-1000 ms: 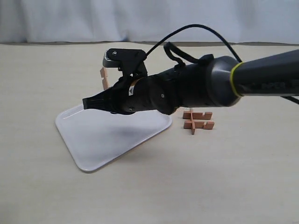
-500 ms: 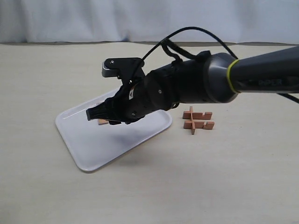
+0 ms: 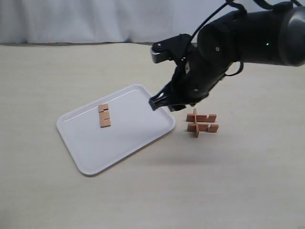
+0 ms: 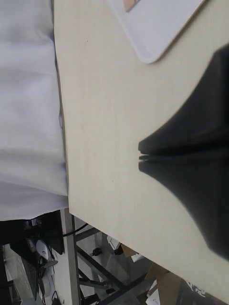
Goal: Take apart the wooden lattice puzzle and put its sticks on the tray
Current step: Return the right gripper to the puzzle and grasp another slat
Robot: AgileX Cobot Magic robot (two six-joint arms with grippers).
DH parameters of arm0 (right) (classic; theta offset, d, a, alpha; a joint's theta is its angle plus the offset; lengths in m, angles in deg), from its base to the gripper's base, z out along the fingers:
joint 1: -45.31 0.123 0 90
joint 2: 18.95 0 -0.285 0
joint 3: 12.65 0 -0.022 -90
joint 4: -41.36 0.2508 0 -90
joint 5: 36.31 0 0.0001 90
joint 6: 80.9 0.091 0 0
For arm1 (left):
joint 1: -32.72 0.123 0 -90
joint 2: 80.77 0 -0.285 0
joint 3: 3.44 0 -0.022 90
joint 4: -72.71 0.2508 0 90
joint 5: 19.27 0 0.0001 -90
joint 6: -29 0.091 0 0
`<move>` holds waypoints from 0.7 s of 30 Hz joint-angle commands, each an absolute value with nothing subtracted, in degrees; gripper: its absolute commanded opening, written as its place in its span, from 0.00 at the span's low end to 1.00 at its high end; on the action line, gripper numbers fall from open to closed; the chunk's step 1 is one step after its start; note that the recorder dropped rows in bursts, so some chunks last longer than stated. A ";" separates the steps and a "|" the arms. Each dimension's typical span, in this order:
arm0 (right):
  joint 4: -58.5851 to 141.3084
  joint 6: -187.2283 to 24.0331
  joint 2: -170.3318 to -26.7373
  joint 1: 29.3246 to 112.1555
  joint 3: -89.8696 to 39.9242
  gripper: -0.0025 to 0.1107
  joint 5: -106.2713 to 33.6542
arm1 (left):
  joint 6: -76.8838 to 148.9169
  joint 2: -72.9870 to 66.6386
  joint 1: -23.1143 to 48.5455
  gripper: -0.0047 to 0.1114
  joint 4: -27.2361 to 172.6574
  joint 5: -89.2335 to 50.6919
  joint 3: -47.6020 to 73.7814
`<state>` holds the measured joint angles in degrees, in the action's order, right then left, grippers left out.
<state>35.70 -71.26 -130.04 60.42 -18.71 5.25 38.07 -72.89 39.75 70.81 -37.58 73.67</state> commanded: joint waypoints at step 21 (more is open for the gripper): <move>37.75 -57.45 -129.88 54.49 -36.68 0.20 -11.37 | 38.13 -72.99 39.75 0.04 70.60 -36.92 73.78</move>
<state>41.81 -62.76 -130.04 54.81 -36.25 -9.00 38.07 -72.89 39.75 70.81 -37.58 73.67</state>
